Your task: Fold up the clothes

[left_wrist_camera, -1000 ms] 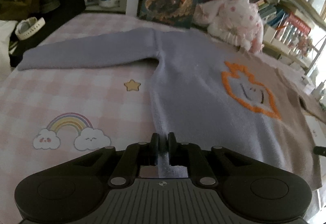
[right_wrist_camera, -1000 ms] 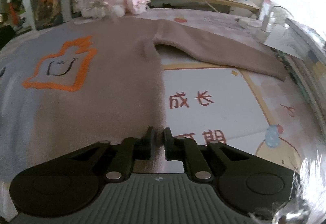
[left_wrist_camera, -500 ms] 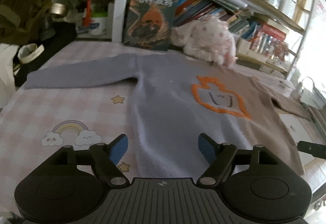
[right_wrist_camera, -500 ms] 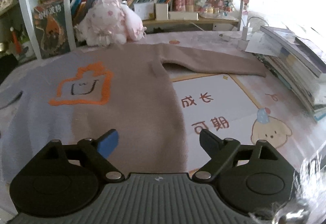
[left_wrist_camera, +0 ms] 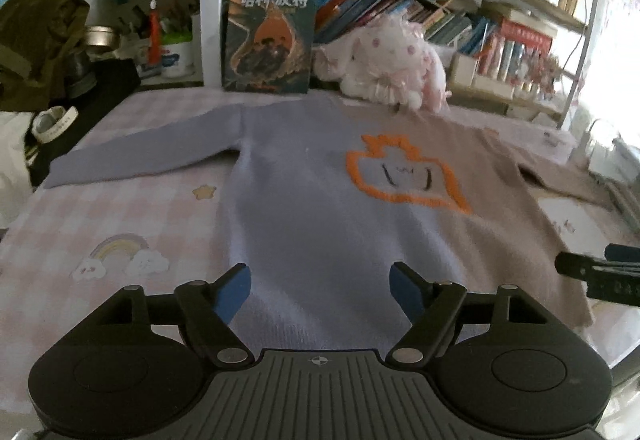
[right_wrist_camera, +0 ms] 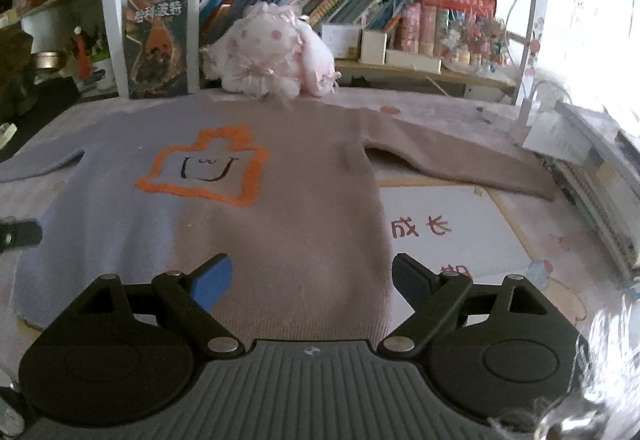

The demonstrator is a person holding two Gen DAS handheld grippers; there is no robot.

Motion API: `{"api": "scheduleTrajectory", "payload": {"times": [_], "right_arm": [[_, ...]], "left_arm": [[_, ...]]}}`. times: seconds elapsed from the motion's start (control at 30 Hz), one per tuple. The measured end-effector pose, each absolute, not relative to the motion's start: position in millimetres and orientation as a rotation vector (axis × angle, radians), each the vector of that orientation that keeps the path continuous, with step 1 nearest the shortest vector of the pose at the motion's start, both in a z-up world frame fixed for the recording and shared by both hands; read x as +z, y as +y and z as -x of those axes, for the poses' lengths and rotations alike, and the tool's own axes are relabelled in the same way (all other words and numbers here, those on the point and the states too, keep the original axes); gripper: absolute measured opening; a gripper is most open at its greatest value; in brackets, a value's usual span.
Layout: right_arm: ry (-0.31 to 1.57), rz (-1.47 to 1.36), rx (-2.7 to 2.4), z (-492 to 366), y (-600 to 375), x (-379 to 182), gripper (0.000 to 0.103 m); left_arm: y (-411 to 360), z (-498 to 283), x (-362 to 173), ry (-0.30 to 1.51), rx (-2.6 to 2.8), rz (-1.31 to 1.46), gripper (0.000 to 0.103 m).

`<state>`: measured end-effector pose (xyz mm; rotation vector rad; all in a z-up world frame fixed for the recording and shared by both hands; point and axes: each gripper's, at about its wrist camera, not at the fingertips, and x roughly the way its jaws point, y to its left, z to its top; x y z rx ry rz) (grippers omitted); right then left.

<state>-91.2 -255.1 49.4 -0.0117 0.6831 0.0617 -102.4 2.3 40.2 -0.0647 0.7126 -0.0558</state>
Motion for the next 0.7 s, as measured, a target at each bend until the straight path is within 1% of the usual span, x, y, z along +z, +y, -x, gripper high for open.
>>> {"api": "scheduleTrajectory", "payload": {"times": [0.17, 0.43, 0.63, 0.7], "right_arm": [[0.728, 0.017, 0.099, 94, -253, 38, 0.087], [0.726, 0.011, 0.036, 97, -248, 40, 0.087], [0.734, -0.058, -0.073, 104, -220, 41, 0.087], [0.728, -0.065, -0.105, 107, -203, 44, 0.087]], "left_arm": [[5, 104, 35, 0.751, -0.043, 0.095, 0.079], [10, 97, 31, 0.754, -0.115, 0.038, 0.079], [53, 88, 30, 0.749, -0.168, -0.006, 0.079], [78, 83, 30, 0.734, -0.173, 0.020, 0.082]]}}
